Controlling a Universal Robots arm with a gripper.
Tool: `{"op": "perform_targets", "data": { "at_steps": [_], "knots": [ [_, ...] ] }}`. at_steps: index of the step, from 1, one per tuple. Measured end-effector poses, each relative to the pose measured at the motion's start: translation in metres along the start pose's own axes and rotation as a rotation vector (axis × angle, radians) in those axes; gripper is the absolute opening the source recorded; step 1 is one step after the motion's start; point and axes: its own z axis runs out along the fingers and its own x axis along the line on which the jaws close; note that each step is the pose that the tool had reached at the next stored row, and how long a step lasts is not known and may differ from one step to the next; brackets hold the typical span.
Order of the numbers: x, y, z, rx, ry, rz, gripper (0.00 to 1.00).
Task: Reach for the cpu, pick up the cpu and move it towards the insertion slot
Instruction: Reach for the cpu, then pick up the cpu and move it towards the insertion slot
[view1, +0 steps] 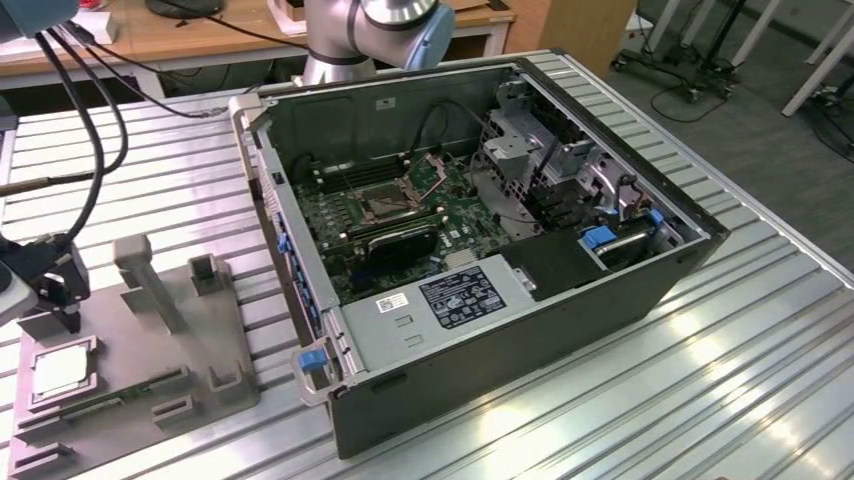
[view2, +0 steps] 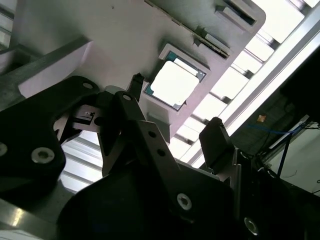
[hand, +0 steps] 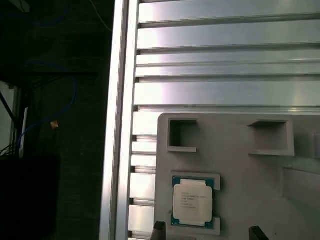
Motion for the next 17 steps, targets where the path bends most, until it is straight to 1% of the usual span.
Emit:
{"op": "perform_targets", "data": {
  "at_steps": [4, 6, 9, 17],
  "knots": [
    [0.0022, -0.0001, 0.0027, 0.0001, -0.008, 0.0, 0.72],
    [0.0026, -0.0001, 0.0043, -0.0001, -0.0105, -0.001, 0.72],
    [0.0028, -0.0002, 0.0073, 0.0001, -0.0114, 0.0, 0.72],
    [0.0029, -0.0005, 0.0149, 0.0002, -0.0112, 0.0, 0.72]
  ]
}}
